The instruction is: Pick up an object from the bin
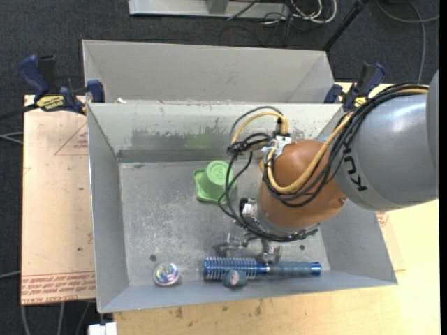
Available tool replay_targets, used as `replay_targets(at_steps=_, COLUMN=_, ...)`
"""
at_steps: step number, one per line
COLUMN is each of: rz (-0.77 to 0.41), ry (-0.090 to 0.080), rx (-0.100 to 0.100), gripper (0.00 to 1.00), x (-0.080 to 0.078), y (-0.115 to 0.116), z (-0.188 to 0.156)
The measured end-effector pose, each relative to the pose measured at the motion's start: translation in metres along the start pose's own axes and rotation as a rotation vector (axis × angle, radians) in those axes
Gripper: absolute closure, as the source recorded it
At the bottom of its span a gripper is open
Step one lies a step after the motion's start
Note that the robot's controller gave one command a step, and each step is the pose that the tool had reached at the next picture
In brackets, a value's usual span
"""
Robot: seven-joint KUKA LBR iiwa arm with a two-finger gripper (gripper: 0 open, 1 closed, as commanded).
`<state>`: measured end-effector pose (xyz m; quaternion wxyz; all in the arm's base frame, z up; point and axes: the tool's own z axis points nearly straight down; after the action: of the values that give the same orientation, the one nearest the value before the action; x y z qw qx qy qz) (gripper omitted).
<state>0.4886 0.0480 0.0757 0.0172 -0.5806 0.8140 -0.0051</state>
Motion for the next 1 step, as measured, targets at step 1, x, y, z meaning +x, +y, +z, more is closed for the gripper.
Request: replay_targets(at_steps=1, rz=-0.010, ry=0.002, rx=-0.002, gripper=0.00, x=-0.0002, y=-0.0004, z=0.0003)
